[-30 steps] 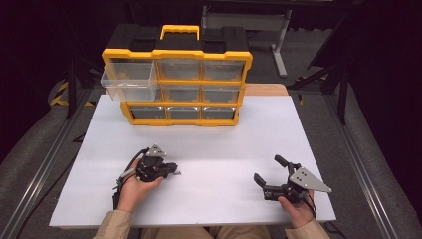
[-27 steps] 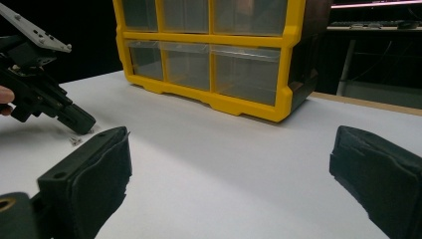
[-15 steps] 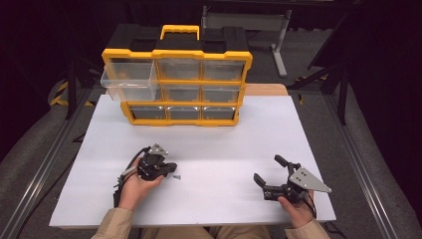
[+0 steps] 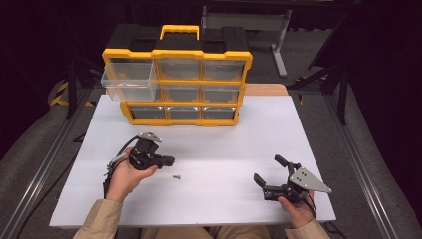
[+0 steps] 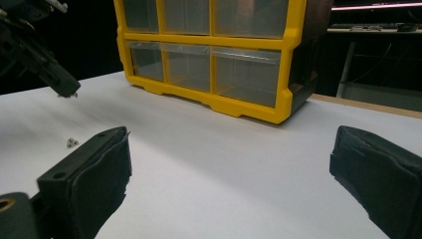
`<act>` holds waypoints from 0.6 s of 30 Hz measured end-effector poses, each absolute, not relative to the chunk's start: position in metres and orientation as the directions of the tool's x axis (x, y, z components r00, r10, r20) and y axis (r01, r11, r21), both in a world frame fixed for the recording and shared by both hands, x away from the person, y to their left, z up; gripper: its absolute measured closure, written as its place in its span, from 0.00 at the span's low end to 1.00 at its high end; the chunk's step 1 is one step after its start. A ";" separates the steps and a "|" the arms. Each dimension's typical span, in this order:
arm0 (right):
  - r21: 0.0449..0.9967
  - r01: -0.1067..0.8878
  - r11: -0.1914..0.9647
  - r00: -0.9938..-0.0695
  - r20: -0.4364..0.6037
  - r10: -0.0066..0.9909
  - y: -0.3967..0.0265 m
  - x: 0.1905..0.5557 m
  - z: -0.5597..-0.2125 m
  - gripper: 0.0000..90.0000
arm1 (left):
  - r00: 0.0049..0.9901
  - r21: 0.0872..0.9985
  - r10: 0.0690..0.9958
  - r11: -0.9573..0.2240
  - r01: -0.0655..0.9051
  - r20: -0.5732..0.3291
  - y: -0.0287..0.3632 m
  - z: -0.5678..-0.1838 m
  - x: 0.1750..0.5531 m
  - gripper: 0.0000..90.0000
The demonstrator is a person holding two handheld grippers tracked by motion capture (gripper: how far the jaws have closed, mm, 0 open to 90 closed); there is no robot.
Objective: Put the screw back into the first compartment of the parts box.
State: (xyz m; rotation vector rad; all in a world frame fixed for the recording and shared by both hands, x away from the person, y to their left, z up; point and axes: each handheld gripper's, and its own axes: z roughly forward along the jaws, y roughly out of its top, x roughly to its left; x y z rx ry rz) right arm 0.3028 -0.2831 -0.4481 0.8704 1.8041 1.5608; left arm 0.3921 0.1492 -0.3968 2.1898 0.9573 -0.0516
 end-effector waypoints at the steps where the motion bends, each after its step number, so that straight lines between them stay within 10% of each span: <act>1: 0.991 0.095 0.097 -0.610 -0.018 0.792 -0.283 0.303 -0.448 0.03 | 0.724 0.607 0.617 -0.458 0.649 -0.309 0.150 -0.390 0.393 0.97; 18: 0.991 0.092 0.095 -0.614 -0.018 0.789 -0.283 0.303 -0.448 0.03 | 0.748 0.550 0.598 -0.537 0.640 -0.287 0.142 -0.298 0.401 0.97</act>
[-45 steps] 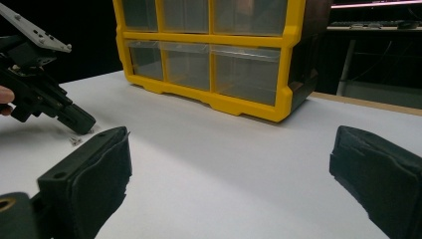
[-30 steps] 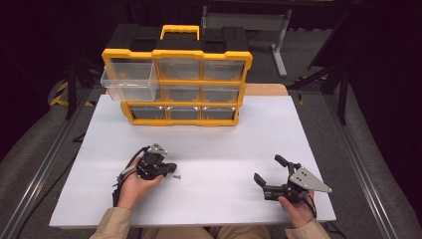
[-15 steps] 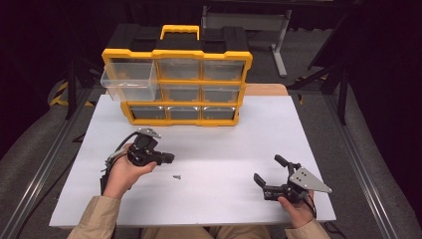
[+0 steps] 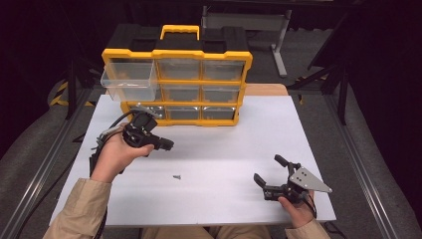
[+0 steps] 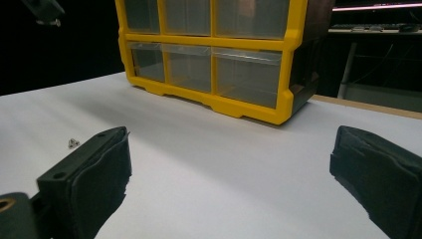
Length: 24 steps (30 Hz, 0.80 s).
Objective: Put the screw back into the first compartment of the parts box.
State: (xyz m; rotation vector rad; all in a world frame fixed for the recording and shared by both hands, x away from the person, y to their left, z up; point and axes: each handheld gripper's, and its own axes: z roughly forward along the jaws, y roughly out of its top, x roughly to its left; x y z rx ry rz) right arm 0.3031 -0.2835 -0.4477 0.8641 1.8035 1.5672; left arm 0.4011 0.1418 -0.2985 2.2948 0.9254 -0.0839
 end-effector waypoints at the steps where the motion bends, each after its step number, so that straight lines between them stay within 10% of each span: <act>1: 0.991 0.093 0.092 -0.616 -0.015 0.788 -0.283 0.303 -0.448 0.03 | 0.750 0.544 0.600 -0.545 0.638 -0.278 0.141 -0.292 0.402 0.97; 24: 0.990 0.107 0.088 -0.619 -0.003 0.786 -0.283 0.303 -0.447 0.03 | 0.759 0.551 0.610 -0.562 0.617 -0.228 0.138 -0.199 0.412 0.97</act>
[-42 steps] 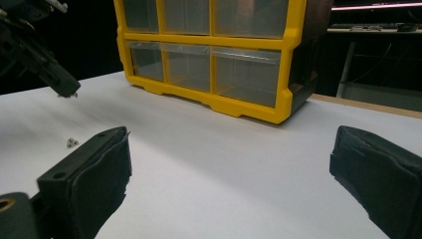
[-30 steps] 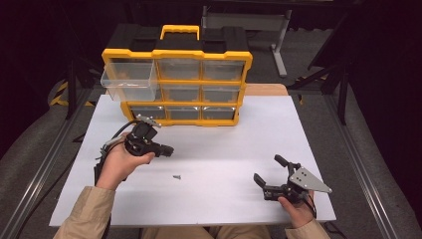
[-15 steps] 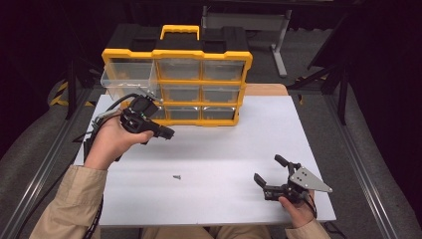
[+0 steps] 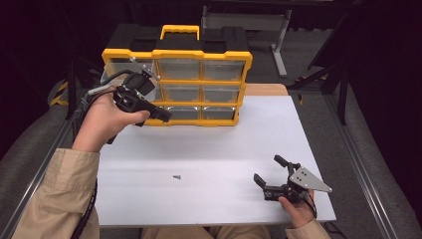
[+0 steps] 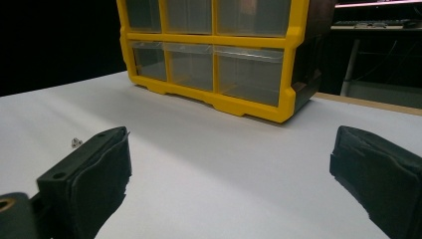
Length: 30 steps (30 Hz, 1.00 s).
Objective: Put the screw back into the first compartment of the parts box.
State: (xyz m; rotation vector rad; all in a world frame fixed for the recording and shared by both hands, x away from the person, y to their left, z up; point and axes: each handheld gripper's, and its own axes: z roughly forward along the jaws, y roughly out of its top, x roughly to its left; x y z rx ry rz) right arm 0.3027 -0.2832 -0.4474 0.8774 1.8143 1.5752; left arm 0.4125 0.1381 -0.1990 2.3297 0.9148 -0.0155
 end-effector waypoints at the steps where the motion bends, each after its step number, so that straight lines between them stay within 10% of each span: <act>1: 0.990 0.107 0.089 -0.619 -0.004 0.786 -0.283 0.303 -0.447 0.03 | 0.757 0.549 0.613 -0.563 0.618 -0.225 0.138 -0.197 0.413 0.97; 30: 0.991 0.099 0.086 -0.622 -0.006 0.783 -0.284 0.303 -0.446 0.03 | 0.681 0.563 0.720 -0.511 0.649 -0.132 0.156 -0.140 0.445 0.97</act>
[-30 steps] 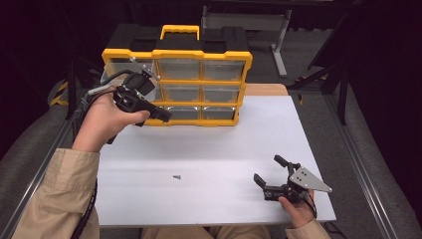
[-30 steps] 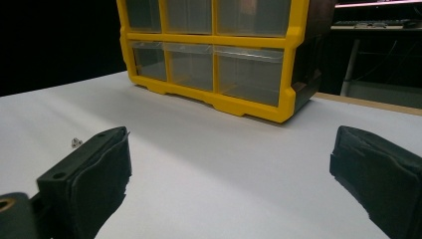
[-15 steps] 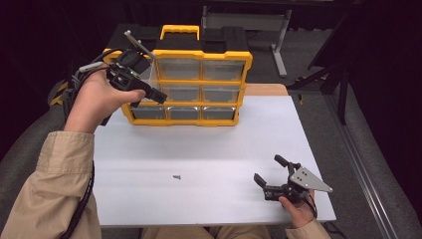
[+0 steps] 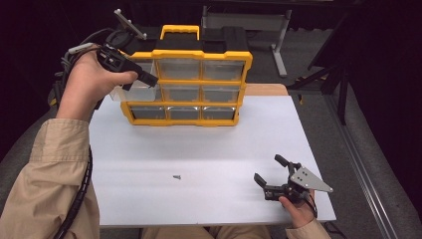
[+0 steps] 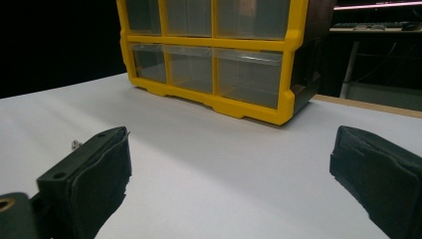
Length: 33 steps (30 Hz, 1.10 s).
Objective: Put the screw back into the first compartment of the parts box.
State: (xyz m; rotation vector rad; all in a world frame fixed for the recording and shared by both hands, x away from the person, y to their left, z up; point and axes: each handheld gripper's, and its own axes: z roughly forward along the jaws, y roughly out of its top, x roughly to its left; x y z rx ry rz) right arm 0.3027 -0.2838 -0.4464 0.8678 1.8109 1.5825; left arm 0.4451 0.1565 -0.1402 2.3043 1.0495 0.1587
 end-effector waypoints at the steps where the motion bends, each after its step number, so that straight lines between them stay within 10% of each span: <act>1: 0.991 0.099 0.086 -0.623 -0.006 0.782 -0.284 0.303 -0.446 0.03 | 0.676 0.564 0.725 -0.507 0.652 -0.131 0.157 -0.140 0.446 0.97; 27: 0.992 0.097 0.081 -0.617 -0.004 0.787 -0.286 0.303 -0.446 0.03 | 0.560 0.587 0.825 -0.416 0.694 -0.078 0.185 -0.152 0.485 0.97; 33: 0.992 0.099 0.080 -0.616 -0.002 0.788 -0.285 0.303 -0.446 0.03 | 0.554 0.609 0.829 -0.404 0.683 -0.072 0.188 -0.152 0.482 0.84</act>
